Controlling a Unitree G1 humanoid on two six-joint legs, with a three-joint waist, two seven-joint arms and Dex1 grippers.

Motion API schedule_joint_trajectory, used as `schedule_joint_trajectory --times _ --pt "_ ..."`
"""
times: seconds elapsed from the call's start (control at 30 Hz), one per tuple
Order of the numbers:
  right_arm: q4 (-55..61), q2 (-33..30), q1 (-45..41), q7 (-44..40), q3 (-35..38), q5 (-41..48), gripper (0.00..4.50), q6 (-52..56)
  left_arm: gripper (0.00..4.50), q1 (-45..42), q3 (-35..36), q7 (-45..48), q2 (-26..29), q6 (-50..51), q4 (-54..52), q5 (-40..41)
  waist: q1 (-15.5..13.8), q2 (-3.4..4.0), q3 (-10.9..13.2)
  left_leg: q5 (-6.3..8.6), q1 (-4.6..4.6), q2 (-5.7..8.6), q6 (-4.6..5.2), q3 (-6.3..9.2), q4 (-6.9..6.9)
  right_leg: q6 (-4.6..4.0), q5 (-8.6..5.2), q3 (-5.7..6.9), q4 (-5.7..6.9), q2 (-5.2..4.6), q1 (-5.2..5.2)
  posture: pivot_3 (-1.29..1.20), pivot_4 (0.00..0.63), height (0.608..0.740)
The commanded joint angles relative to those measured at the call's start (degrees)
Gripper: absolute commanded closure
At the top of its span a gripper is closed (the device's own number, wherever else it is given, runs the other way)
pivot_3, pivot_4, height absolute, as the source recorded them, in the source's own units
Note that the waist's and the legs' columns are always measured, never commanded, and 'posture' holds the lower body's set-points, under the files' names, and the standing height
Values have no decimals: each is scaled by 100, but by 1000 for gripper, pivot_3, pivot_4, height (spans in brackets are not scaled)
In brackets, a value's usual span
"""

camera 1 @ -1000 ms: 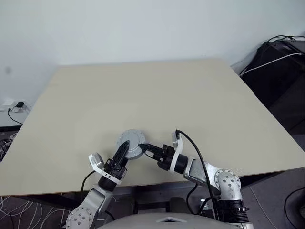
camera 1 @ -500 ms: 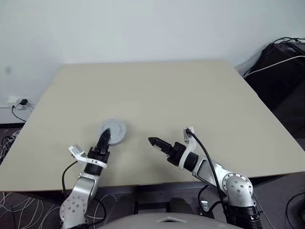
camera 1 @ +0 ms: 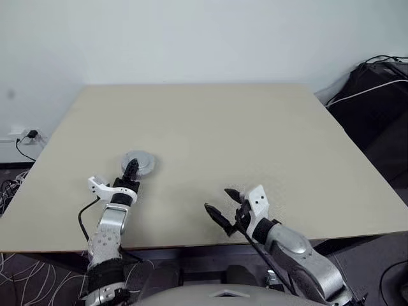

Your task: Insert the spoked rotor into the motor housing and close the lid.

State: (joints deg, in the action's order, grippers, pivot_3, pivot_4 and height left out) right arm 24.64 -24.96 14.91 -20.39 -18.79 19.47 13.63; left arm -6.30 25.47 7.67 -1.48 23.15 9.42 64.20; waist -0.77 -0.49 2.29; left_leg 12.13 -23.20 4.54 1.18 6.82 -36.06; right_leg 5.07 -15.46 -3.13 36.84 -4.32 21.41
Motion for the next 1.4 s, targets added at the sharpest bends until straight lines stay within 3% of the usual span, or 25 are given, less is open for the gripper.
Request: schedule_joint_trajectory --times 0.03,0.57,0.97,1.2,1.4 --pt "-142 -31 19 -108 80 -695 0 -924 2391 -598 106 -17 161 -88 267 -136 -17 -13 -3 0 1 0 0 0 0 -1 2 -1 0 0 0 0 0 740" --pt "-287 294 236 -330 289 -898 0 -963 2391 -2194 490 -33 566 -387 2374 -1147 -79 -30 -6 -9 8 -9 -11 5 0 -11 45 -2 5 19 -2 0 0 740" --pt "-273 365 215 -444 292 -898 0 -735 2391 -2693 612 -48 748 -411 3419 -1753 -80 -32 -7 -11 27 -10 -14 5 0 -8 50 -2 9 20 -18 0 0 740" --pt "-287 410 190 -481 299 -935 0 -660 98 -2459 665 -106 695 -190 3157 -1829 -75 -32 -9 -12 42 -12 -14 5 0 -6 50 -3 10 20 -31 0 0 740" --pt "-320 441 142 -515 282 -978 0 -599 41 -1856 709 -370 580 243 2383 -1737 -7 -25 -33 -12 48 -13 -14 3 4 -10 52 -9 10 20 -32 0 0 740"
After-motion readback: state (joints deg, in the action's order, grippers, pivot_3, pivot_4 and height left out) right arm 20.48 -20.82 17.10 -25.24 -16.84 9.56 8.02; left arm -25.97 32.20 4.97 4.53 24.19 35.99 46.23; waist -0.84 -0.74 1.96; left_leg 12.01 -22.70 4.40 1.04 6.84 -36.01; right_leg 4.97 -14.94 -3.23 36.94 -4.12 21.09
